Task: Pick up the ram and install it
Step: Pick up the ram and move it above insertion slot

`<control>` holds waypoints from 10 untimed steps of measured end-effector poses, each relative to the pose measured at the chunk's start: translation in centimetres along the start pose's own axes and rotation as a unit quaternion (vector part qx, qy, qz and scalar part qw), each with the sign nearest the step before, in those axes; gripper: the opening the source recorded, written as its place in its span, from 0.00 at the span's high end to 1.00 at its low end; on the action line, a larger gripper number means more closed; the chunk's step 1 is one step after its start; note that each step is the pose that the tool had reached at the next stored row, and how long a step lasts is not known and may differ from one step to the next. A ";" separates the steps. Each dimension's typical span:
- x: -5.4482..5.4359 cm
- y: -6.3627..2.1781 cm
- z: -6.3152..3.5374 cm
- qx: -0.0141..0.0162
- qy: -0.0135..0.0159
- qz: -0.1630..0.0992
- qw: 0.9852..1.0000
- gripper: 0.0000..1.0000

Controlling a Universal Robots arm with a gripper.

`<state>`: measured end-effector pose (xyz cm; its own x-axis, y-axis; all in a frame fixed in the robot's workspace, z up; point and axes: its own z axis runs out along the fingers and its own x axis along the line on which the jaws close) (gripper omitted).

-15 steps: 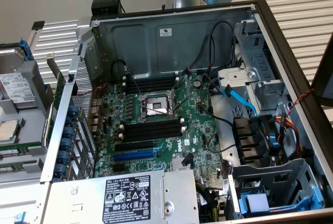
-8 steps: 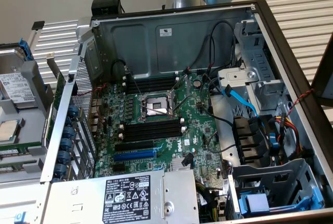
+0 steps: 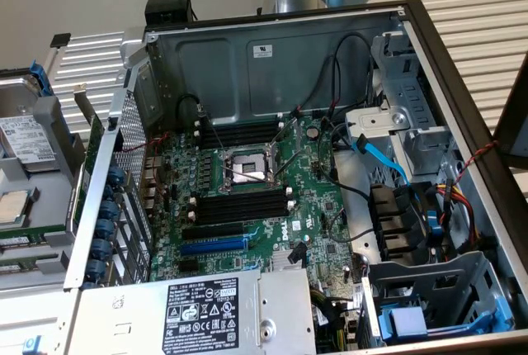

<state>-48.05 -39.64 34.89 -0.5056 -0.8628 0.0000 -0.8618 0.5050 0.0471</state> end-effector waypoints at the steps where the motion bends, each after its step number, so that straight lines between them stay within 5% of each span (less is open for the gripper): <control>1: 0.0 -0.01 0.11 0.000 0.000 -0.009 1.000 0.89; 10: -0.3 -0.44 0.41 0.000 0.003 -0.070 0.998 0.89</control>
<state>-47.55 -39.64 34.46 -0.3791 -0.9254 0.0000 -0.9243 0.3787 0.0471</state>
